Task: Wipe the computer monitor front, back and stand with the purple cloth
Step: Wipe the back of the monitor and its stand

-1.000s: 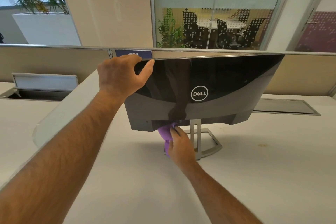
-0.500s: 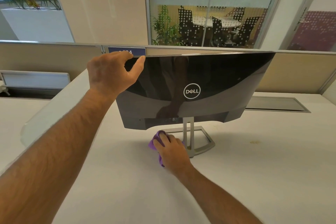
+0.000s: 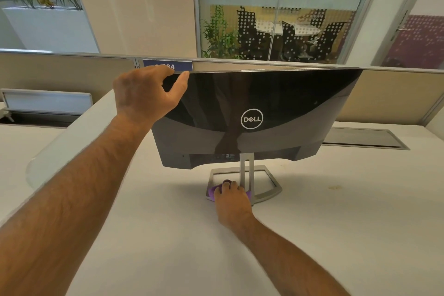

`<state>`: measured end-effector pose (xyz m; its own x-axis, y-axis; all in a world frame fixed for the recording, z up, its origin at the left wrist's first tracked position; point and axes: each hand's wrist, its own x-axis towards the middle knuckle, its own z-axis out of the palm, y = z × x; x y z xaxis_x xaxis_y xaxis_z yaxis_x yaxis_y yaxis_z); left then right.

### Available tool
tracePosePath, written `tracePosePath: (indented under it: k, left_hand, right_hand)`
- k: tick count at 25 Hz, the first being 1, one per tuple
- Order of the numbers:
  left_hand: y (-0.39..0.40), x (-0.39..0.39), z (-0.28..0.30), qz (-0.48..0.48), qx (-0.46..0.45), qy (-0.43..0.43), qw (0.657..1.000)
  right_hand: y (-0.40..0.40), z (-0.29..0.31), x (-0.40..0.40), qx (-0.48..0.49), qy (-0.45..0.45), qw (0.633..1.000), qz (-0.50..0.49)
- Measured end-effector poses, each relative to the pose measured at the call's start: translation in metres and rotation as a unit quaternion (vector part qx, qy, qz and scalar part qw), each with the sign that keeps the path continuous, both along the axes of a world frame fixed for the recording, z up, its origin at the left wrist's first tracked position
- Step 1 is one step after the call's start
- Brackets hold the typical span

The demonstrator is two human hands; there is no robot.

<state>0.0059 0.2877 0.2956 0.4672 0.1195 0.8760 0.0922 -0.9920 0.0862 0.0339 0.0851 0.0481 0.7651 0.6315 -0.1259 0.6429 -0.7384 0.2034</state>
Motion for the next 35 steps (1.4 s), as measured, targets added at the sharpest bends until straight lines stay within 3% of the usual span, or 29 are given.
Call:
tracePosePath:
  k: [4, 9, 11, 16, 17, 20, 23, 26, 30, 33, 35]
  left_hand:
    - [0.001, 0.001, 0.0, 0.006, 0.001, -0.003, 1.0]
    - [0.001, 0.003, -0.001, 0.015, 0.008, -0.002, 1.0]
    - [0.001, 0.003, -0.001, 0.014, 0.008, -0.004, 1.0]
    - [0.002, 0.001, -0.001, 0.015, 0.011, -0.002, 1.0]
    - [0.002, 0.001, -0.001, 0.014, 0.011, -0.003, 1.0]
    - [0.0, 0.002, -0.002, 0.016, 0.012, -0.006, 1.0]
    - [0.001, 0.002, -0.001, 0.016, 0.004, -0.006, 1.0]
    - [0.001, 0.003, -0.001, 0.012, 0.0, -0.009, 1.0]
    - [0.0, 0.003, -0.002, 0.011, 0.0, -0.016, 1.0]
    - [-0.001, 0.003, -0.002, 0.011, 0.001, -0.019, 1.0]
    - [-0.001, 0.002, -0.001, 0.01, 0.001, -0.019, 1.0]
  right_hand:
    - [-0.02, -0.003, -0.005, 0.005, -0.031, 0.999, 0.03]
    - [-0.055, -0.022, -0.01, 0.045, -0.036, 0.989, 0.137]
    - [-0.069, -0.026, -0.013, 0.062, 0.0, 0.987, 0.147]
    - [-0.101, -0.001, -0.008, 0.22, 0.158, 0.958, 0.089]
    - [-0.106, 0.009, -0.004, 0.267, 0.135, 0.95, 0.092]
    - [-0.117, 0.026, 0.02, 0.4, -0.047, 0.907, 0.121]
    - [-0.103, 0.038, 0.045, 0.367, -0.14, 0.909, 0.137]
    - [-0.09, 0.034, 0.055, 0.286, -0.142, 0.937, 0.142]
    - [-0.102, 0.004, 0.043, 0.256, -0.093, 0.947, 0.168]
    - [-0.119, -0.02, 0.03, 0.192, -0.001, 0.961, 0.199]
    - [-0.123, -0.014, 0.03, 0.232, 0.005, 0.951, 0.202]
